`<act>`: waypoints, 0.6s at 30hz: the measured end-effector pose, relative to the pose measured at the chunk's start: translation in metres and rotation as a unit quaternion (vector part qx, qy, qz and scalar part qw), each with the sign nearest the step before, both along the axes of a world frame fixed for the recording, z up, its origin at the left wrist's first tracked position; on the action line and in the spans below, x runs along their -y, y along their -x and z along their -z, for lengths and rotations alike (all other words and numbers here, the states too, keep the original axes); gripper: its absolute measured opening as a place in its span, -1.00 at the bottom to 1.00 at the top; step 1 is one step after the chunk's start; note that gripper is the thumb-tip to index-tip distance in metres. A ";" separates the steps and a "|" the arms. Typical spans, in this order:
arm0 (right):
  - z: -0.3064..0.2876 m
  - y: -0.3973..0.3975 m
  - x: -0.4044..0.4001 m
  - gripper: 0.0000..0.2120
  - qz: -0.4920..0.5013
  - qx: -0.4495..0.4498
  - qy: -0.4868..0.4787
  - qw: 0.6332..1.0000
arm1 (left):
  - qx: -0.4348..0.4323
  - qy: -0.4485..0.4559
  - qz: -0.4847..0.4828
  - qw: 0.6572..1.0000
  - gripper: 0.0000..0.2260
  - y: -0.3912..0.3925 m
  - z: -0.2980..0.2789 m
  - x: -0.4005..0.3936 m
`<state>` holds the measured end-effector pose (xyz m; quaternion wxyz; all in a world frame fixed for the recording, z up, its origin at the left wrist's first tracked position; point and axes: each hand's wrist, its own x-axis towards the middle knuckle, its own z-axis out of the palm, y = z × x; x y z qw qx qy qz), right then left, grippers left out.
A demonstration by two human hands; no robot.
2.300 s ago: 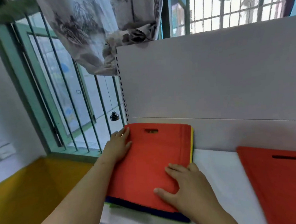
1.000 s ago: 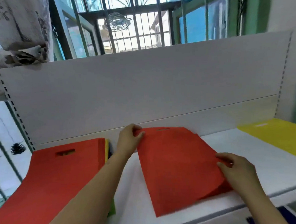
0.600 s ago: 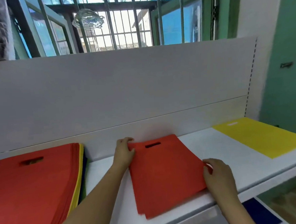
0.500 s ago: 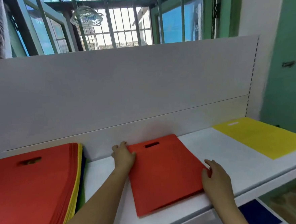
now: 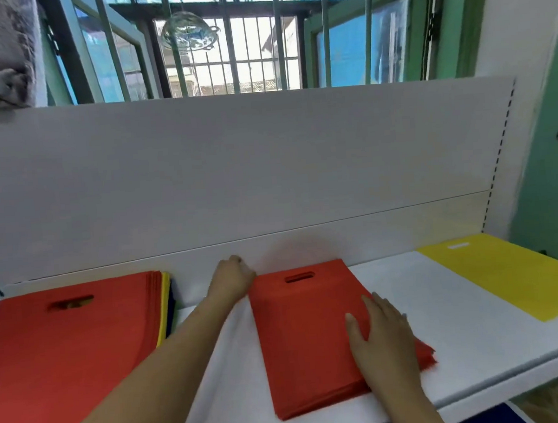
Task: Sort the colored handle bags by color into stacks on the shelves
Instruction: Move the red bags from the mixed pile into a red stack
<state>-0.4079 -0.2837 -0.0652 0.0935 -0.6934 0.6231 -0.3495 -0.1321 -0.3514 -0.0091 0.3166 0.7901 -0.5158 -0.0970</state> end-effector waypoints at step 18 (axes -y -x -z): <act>-0.041 -0.228 -0.122 0.00 -0.469 -0.127 0.015 0.874 | 0.263 -0.060 -0.167 0.948 -0.55 -0.258 -0.041 -0.249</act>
